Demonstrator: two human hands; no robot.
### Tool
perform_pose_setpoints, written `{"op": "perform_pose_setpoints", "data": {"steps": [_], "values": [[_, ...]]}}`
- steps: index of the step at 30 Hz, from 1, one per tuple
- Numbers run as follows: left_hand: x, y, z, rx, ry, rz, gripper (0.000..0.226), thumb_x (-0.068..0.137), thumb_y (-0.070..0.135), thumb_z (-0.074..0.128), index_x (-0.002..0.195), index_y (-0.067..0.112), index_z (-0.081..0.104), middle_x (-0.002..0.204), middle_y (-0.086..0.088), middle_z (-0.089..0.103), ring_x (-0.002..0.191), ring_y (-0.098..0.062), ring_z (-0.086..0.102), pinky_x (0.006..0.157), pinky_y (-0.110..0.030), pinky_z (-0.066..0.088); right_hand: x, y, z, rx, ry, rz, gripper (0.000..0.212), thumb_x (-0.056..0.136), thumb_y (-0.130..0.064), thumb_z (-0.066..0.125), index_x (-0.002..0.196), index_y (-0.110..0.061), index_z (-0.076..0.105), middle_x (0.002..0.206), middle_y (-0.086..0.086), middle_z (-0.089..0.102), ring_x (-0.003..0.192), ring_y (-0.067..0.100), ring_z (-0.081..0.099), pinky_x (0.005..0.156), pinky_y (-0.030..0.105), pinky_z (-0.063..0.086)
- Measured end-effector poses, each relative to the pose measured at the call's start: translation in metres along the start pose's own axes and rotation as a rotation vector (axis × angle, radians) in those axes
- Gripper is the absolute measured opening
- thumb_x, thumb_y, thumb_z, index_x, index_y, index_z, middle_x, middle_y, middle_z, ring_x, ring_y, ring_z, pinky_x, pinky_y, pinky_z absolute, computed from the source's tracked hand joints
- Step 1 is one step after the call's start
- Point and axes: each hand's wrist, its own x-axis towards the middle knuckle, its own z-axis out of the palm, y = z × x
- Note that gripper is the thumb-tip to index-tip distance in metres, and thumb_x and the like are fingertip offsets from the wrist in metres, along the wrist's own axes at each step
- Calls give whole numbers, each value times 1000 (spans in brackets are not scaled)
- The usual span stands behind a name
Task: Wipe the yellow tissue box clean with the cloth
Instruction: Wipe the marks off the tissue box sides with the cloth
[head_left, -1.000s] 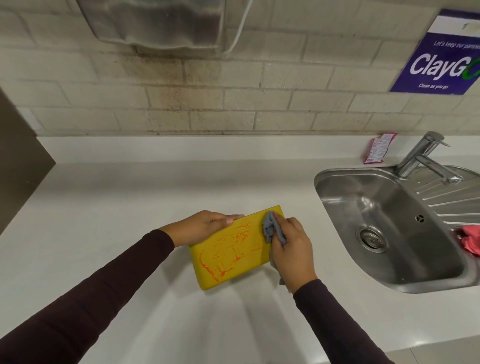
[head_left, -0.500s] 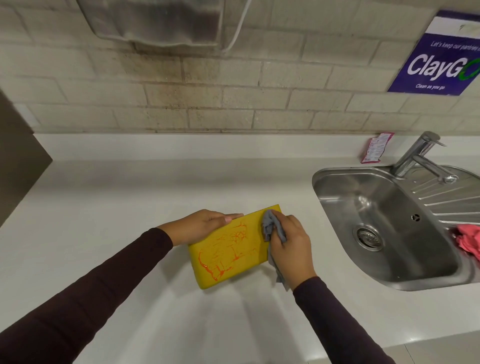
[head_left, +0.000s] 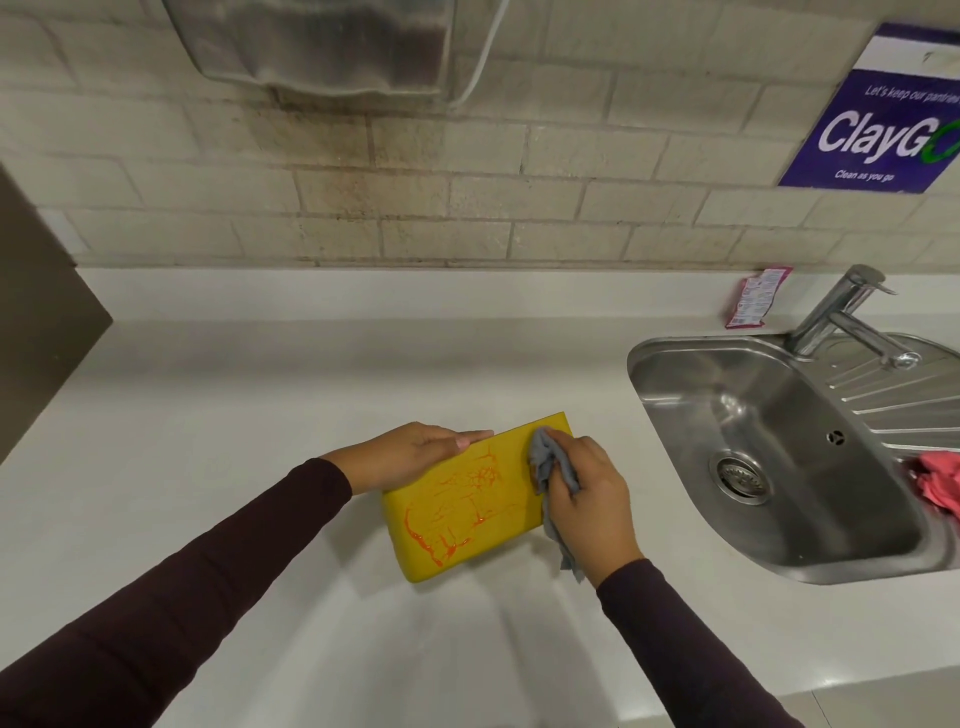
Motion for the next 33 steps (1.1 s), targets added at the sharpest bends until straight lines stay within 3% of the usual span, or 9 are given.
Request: {"op": "perform_pose_setpoints", "data": {"steps": [4,6,8,11,16,20,24,30,33], "values": [[0,0,-1,-6,-3,-13,25,94,49,31,109,65,43,103,24,57,92,4,57,73,-9,45,5,-12,11,-2,-33,-33,42,85,6,53,123,-11,58,101,4,60,88,10,53,80,4,36],[1,0,-1,-27,-4,-15,27,94,48,34,114,59,46,115,13,59,101,-4,58,84,-17,47,0,-20,14,-14,-115,-114,42,83,-1,52,123,-11,59,98,6,60,83,9,54,73,5,37],[1,-2,-2,-37,-14,-8,33,94,48,34,125,50,46,130,9,55,114,-11,54,97,-26,43,-6,-22,12,-34,-214,-176,43,80,-4,52,122,-10,59,94,8,60,77,13,56,64,14,44],[1,-2,-3,-49,-29,-5,35,94,46,34,128,47,43,135,8,51,119,-13,51,101,-29,40,-7,-13,1,-64,-264,-198,44,79,-4,51,122,-10,59,93,10,60,75,23,60,62,27,50],[0,-1,-2,-98,-27,-10,28,93,45,37,119,53,46,126,5,58,108,-13,59,90,-24,48,4,-12,6,0,-82,-78,41,85,5,55,121,-14,60,105,8,63,91,18,60,78,15,41],[2,-4,-1,-163,5,-21,25,94,40,40,114,47,53,126,1,60,114,-19,58,100,-35,45,0,-31,22,22,-145,-158,38,85,-3,54,122,-12,59,99,7,62,85,12,57,70,16,44],[1,-3,-2,-146,-29,-5,34,96,40,37,129,40,47,136,5,52,120,-15,52,103,-31,40,-15,-27,13,5,-260,-207,40,81,-5,53,120,-9,60,93,8,61,75,18,60,63,21,48],[2,-2,-5,-95,-28,-23,37,97,39,32,133,37,43,137,-3,52,119,-24,53,105,-39,41,4,-11,6,-9,-99,-99,37,83,8,55,115,-8,63,95,9,62,84,18,59,77,12,40],[3,-3,-5,-116,-17,-20,32,97,40,34,127,43,46,136,-1,53,116,-20,54,102,-35,42,3,-23,18,8,-108,-117,38,82,7,55,115,-8,63,95,9,63,82,13,56,73,6,38]]}}
